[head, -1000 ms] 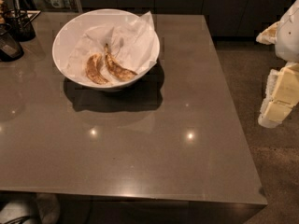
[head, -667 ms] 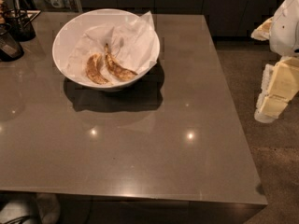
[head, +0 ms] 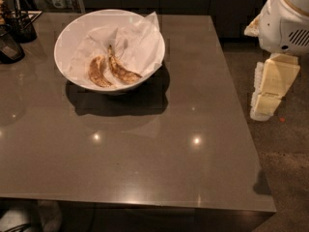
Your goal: Pick banana from white bowl
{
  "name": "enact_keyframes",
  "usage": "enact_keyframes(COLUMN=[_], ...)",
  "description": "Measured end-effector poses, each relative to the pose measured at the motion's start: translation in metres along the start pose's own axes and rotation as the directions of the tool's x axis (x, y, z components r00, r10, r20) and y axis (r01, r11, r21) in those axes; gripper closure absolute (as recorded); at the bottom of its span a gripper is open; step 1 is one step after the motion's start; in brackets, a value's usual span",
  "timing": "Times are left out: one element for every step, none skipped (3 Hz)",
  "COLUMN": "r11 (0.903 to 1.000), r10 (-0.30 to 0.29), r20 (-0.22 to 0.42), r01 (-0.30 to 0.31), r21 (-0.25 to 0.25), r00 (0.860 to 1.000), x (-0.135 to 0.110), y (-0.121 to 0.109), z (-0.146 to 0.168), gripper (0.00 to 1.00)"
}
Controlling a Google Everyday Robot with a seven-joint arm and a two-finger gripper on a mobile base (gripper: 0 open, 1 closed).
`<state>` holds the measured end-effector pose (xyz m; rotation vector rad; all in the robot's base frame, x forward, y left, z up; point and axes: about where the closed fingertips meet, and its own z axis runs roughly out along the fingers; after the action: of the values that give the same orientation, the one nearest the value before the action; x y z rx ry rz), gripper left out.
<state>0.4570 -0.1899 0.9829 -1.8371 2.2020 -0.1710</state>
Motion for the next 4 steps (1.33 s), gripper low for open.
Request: enact_keyframes(r11=[0.9997,0.9999,0.9994,0.9992], r10=[0.017,-0.004,-0.018,-0.012], r20=[0.018,-0.001,0.012,0.039], r01=[-0.018,0.004,0.017,0.010], r21=[0.017,0.015,0.031,0.038], r00=[1.000,1.000,1.000,0.999], x=[-0.029,-0.071,-0.080,-0.086], y=[-0.015,-0.040,-0.042,-0.046], z=[0.006,0.018,0.015,0.014], gripper=[0.00,0.00,0.00,0.00])
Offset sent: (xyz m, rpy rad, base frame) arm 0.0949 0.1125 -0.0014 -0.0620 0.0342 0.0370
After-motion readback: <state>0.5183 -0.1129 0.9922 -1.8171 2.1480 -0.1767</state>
